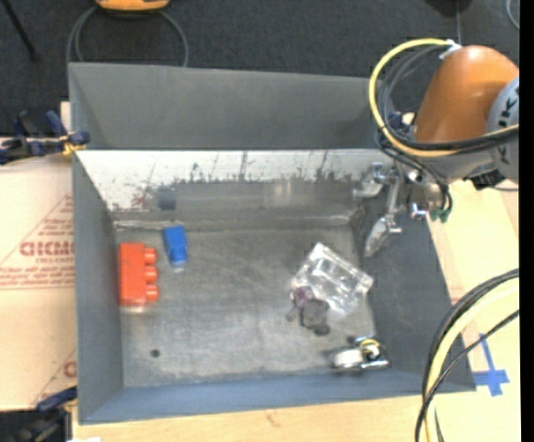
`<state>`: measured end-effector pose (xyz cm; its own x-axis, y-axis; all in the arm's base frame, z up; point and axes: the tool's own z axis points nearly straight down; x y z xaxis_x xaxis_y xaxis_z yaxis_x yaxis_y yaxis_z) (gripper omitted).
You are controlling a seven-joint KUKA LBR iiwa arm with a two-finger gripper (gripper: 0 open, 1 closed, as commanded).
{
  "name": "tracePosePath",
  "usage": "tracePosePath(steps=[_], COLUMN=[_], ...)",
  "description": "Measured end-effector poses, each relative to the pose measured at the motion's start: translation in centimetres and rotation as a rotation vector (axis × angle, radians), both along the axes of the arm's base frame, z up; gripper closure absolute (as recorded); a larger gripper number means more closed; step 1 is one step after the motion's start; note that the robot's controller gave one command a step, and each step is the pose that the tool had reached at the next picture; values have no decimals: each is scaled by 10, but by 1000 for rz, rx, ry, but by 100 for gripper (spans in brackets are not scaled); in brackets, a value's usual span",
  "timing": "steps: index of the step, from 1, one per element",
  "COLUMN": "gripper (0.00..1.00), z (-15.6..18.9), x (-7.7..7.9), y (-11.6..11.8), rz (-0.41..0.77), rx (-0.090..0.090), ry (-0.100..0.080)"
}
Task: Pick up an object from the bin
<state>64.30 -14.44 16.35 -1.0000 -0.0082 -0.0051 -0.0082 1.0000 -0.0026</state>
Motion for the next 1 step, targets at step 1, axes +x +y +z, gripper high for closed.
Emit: tracePosePath(steps=[1], gripper=[0], z=[-32], x=[-51], y=[38], rz=[387], rx=[0], ry=[-1])
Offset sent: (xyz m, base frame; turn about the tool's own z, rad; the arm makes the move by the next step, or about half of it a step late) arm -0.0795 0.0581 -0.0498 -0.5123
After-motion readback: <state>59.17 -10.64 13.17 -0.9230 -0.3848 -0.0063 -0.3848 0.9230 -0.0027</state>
